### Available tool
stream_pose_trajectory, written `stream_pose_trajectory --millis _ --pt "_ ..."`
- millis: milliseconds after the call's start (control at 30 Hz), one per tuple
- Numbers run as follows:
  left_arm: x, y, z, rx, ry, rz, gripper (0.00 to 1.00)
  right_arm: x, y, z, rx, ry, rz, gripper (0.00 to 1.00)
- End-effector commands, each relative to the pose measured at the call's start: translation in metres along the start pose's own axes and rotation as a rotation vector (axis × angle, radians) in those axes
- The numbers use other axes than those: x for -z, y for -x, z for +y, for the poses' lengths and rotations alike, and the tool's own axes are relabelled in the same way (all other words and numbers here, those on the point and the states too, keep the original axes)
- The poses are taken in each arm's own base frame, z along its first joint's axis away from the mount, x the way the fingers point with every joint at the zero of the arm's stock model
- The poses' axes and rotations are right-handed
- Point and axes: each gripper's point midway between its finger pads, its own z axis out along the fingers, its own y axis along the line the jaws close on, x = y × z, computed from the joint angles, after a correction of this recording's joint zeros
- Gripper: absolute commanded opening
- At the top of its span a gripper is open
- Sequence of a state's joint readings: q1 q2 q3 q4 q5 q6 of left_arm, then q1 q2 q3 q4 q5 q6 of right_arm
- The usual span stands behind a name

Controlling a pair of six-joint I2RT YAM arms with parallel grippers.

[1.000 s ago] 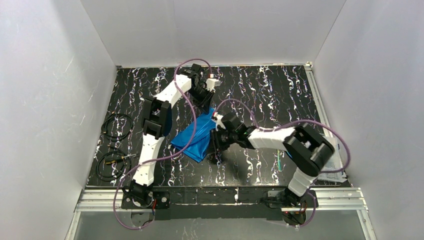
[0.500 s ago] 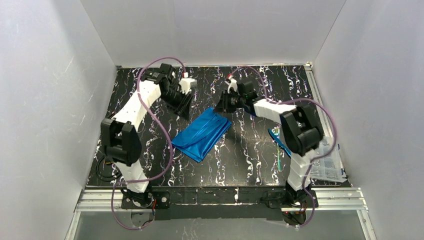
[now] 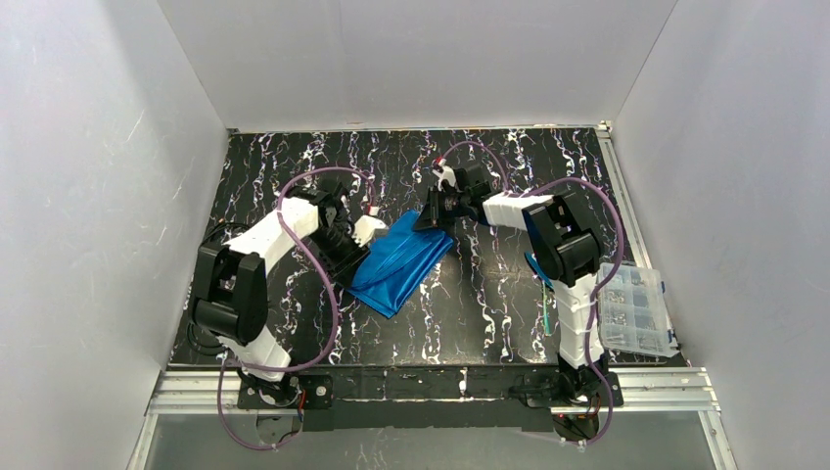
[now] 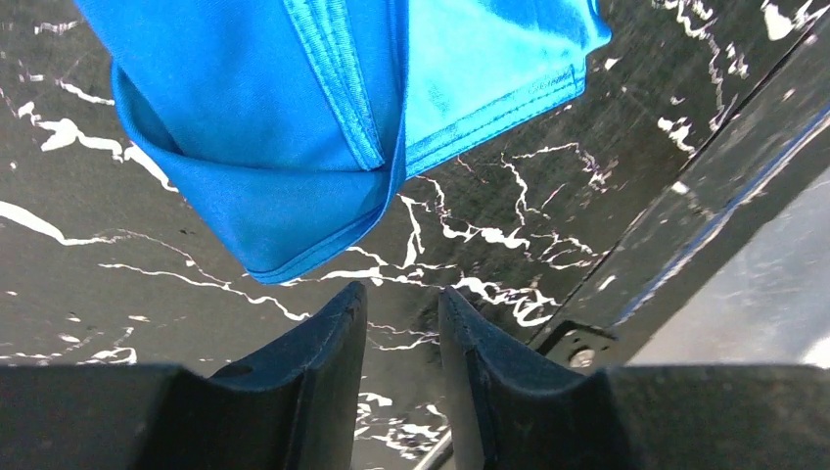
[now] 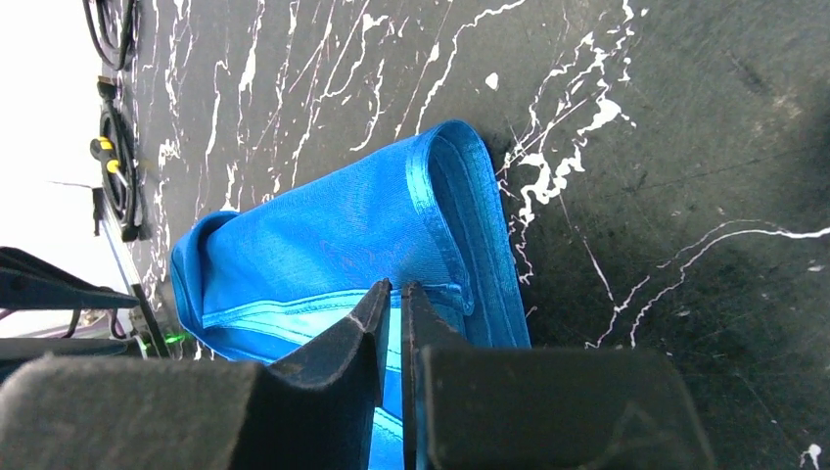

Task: Fold the napkin into a case and place the utensils inside
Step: Rotate the 2/3-rectangle-folded napkin at the center of the board.

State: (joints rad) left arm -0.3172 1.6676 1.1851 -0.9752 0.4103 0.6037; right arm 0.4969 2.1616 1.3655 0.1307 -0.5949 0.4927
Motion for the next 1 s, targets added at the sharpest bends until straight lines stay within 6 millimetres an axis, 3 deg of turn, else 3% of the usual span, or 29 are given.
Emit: stream_pose_trajectory --millis 0,367,500,633,800,867,967 --pt "0.002 0.010 0.005 -0.245 0.091 -0.019 0.30 0.005 -0.009 -0.006 0.014 -0.016 -0.004 0.17" --pt "-0.024 0.005 0.035 -0.393 0.198 0.074 0.26 0.031 -0.050 -0.028 -0.068 -0.118 -0.043 0.14" --pt "-0.019 0.012 0.043 -0.440 0.239 0.065 0.25 0.048 -0.071 -0.026 -0.126 -0.144 -0.077 0.11" --pt "-0.003 0.027 0.046 -0.520 0.281 0.033 0.25 0.067 -0.108 -0.027 -0.189 -0.223 -0.083 0.11" --pt "0.021 0.039 0.028 -0.730 0.275 -0.054 0.34 0.076 -0.136 -0.005 -0.191 -0.243 -0.079 0.12" --pt "0.031 0.036 0.012 -0.845 0.269 -0.097 0.37 0.080 -0.137 0.004 -0.163 -0.254 -0.063 0.14" --pt "0.031 0.021 -0.014 -1.024 0.218 -0.145 0.39 0.096 -0.124 0.019 -0.112 -0.276 -0.059 0.15"
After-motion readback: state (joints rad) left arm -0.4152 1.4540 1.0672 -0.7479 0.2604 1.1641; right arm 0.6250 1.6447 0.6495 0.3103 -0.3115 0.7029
